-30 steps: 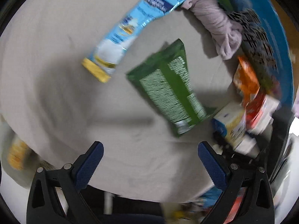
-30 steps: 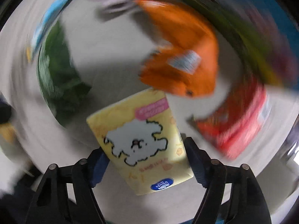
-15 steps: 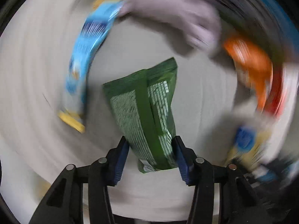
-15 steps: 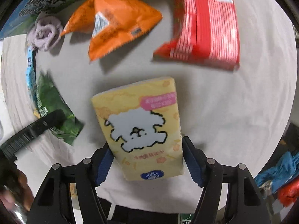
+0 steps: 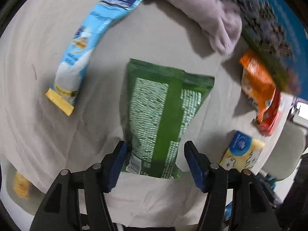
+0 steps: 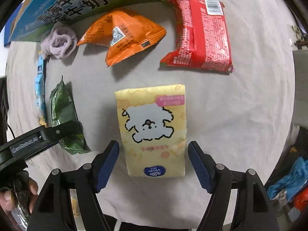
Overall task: Organize soft objects
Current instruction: 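Grasp the green pouch with the left tool while the right grasps the yellow tissue pack, then carry both packs into the box and open both tools to release them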
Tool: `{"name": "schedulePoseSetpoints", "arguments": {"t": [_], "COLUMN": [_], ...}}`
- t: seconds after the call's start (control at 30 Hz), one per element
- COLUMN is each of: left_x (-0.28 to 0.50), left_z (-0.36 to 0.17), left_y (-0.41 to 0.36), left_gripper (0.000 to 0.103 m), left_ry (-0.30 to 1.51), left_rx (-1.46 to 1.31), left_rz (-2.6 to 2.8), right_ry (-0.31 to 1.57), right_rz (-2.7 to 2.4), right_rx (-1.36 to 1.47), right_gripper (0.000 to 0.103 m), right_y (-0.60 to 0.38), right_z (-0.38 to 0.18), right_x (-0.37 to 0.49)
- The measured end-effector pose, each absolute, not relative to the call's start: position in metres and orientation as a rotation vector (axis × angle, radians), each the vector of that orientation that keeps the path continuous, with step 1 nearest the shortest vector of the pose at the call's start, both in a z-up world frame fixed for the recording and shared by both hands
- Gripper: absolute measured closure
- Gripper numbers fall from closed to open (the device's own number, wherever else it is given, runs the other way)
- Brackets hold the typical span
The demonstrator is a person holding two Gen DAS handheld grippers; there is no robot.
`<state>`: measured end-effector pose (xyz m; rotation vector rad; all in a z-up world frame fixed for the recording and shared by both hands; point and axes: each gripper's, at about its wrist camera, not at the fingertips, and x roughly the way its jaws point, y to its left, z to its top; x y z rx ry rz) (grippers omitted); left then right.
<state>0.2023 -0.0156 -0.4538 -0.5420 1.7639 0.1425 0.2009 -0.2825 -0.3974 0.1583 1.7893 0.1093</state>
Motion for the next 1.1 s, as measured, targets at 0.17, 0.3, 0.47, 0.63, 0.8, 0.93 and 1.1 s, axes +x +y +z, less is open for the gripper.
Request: {"name": "schedulePoseSetpoints", "arguments": {"t": [0.17,0.3,0.47,0.63,0.8,0.93,1.1], "left_x": [0.202,0.212,0.212,0.197,0.186,0.187,0.202], "left_z": [-0.453,-0.462,-0.455,-0.418,-0.364,-0.324,-0.287], "left_y": [0.006,-0.031,-0.06,-0.067,-0.118,-0.133,-0.126], "left_gripper": [0.053,0.061,0.068,0.069,0.069,0.069,0.069], "left_ry": [1.723,1.7,1.667,1.574,1.469,1.413,1.342], "left_rx": [-0.516,-0.411,-0.272,-0.204,-0.143,-0.128,-0.123], "left_rz": [0.149,0.131,0.138,0.15,0.126,0.08,0.0], "right_ry": [1.812,1.795,1.78,1.748,1.69,1.633,1.544], "right_rz": [0.097,0.091,0.088,0.116,0.158,0.185,0.202], "right_rx": [0.207,0.212,0.189,0.198,0.226,0.245,0.269], "right_gripper": [0.03,0.035,0.037,0.038,0.038,0.038,0.038], "right_y": [-0.305,-0.31,-0.287,-0.297,-0.301,-0.299,-0.3], "right_z": [-0.413,-0.435,-0.437,-0.407,-0.372,-0.335,-0.279], "right_x": [0.216,0.223,0.206,0.182,0.167,0.159,0.157]}}
